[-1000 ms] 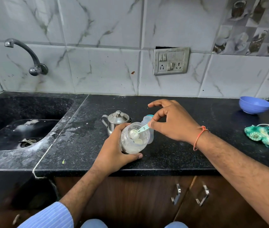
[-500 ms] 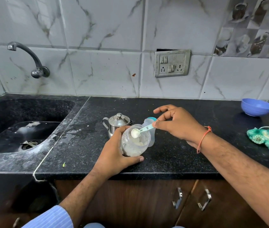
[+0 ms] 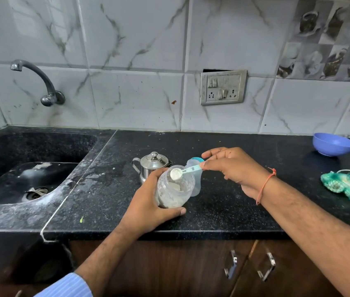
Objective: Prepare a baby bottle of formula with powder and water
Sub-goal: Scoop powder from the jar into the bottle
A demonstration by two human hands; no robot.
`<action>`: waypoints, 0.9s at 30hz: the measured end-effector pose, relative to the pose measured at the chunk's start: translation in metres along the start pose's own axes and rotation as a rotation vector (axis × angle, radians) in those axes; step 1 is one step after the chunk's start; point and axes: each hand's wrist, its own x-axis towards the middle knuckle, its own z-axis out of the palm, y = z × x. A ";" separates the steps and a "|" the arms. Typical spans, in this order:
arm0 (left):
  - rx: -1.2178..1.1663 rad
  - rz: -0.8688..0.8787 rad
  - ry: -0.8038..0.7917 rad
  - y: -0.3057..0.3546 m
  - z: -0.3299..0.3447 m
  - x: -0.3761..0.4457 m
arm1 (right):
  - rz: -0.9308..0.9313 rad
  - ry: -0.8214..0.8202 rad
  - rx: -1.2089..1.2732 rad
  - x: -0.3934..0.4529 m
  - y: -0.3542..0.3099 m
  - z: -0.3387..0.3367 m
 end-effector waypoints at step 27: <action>0.138 -0.105 0.068 -0.005 -0.007 0.012 | 0.207 0.167 0.287 0.001 0.005 -0.024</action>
